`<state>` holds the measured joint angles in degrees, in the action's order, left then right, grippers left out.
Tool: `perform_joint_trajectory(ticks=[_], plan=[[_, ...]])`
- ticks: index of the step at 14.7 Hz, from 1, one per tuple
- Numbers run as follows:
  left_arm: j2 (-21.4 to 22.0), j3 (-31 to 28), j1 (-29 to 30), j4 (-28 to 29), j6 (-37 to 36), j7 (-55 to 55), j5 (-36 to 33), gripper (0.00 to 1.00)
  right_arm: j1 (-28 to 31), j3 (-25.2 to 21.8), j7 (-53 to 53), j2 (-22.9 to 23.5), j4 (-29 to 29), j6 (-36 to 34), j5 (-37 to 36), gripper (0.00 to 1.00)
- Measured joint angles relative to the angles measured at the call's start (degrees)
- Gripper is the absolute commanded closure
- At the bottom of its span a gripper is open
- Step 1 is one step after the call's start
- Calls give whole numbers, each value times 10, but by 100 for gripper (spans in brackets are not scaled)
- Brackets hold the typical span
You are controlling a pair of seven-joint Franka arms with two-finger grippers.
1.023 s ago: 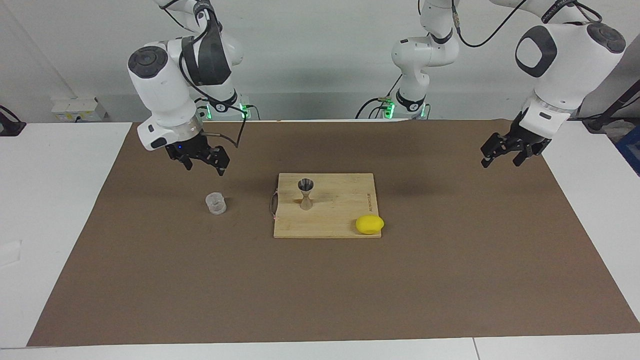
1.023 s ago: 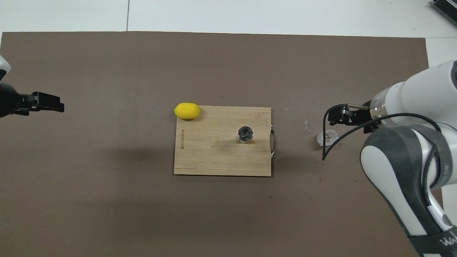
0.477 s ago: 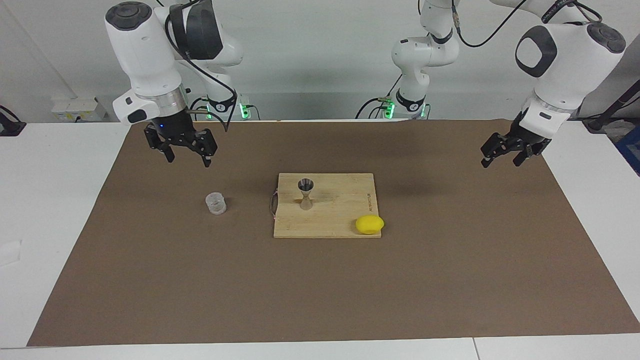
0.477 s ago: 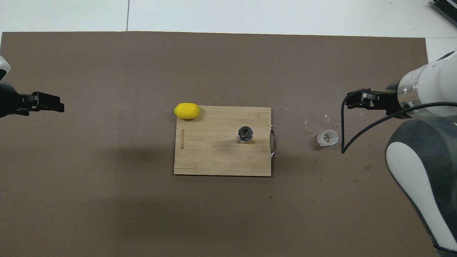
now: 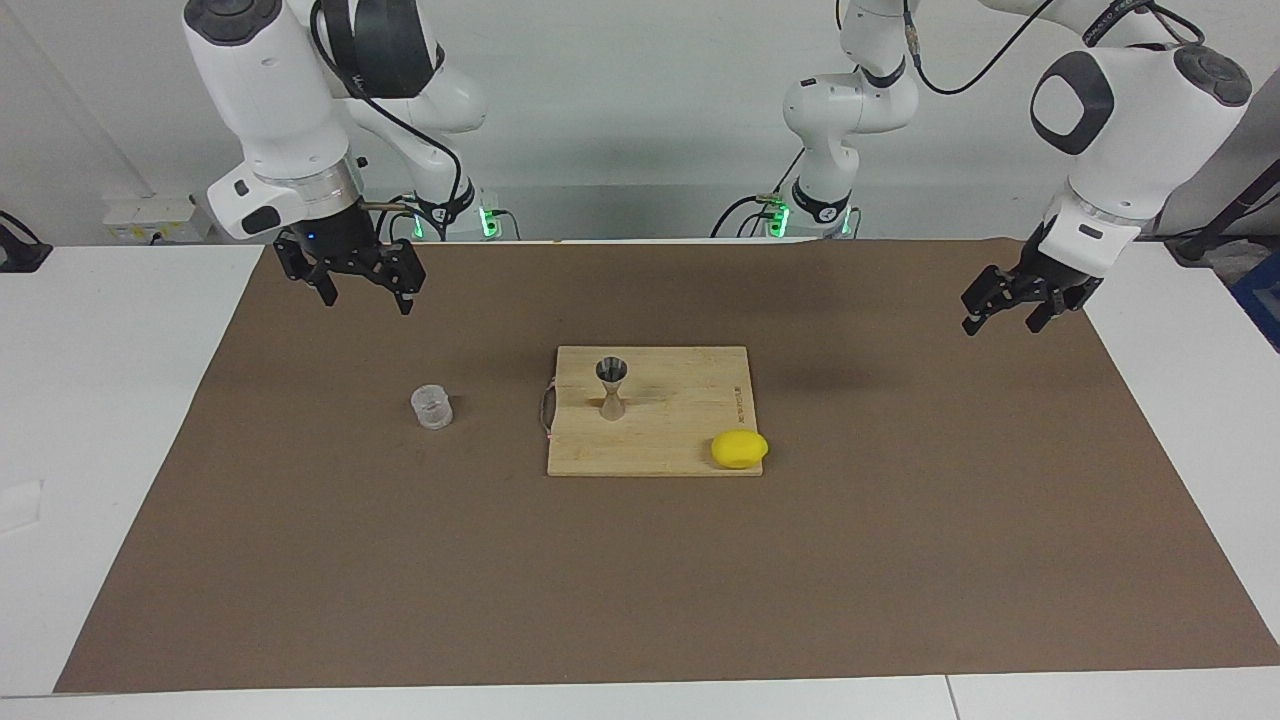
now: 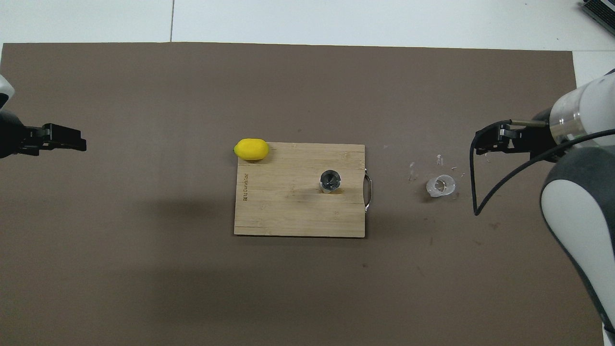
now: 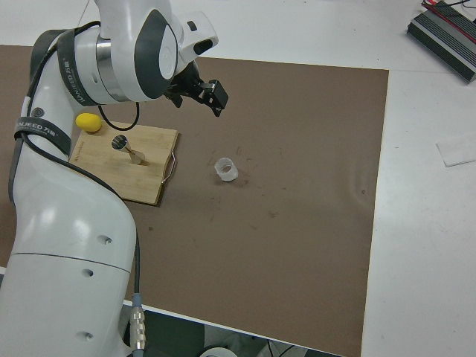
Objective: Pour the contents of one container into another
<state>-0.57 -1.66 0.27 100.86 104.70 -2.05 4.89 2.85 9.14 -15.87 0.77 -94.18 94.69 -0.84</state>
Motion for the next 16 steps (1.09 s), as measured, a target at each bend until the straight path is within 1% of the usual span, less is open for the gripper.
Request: perform_joint_trajectory(ticks=[3, 16], plan=[[0, 0, 0, 0, 0, 0, 0, 0, 3, 0, 2, -4, 0, -14, 3, 0], [0, 0, 0, 0, 0, 0, 0, 0, 2, 1, 9, -12, 1, -23, 3, 1]])
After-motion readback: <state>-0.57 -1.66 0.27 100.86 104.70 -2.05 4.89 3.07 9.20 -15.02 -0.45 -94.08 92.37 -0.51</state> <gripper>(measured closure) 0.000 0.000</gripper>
